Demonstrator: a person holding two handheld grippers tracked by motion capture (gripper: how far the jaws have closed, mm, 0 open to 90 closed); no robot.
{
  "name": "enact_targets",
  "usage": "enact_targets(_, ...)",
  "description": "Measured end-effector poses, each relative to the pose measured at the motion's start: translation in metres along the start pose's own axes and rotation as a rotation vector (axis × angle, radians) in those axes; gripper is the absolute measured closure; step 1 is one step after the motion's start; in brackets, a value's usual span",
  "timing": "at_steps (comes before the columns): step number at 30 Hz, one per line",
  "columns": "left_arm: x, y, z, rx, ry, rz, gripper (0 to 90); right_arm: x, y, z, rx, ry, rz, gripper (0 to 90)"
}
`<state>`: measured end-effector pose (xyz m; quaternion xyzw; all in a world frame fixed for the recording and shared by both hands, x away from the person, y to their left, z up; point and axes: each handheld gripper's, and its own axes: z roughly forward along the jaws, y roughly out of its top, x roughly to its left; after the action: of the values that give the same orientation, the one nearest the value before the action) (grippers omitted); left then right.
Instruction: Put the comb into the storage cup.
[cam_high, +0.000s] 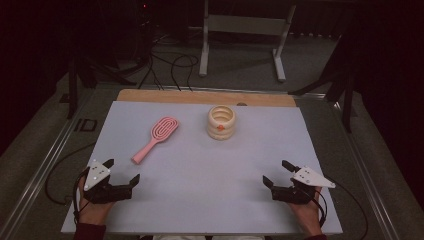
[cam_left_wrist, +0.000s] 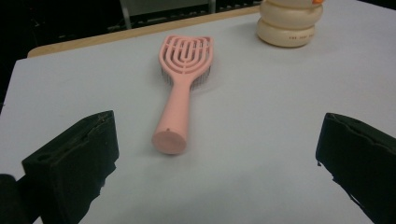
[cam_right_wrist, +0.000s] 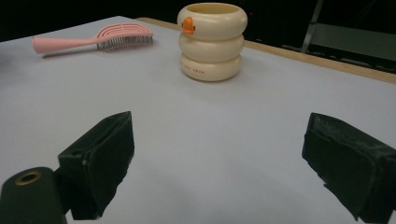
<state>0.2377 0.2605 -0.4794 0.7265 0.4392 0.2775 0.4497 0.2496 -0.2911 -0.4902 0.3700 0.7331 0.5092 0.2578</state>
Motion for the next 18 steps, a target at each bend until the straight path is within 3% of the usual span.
enact_targets(18, -0.0003, 0.0024, -0.0048, -0.028, 0.017, 0.000, 0.0, 0.0035, -0.0025, 0.0001, -0.006, -0.002, -0.007, 9.1)
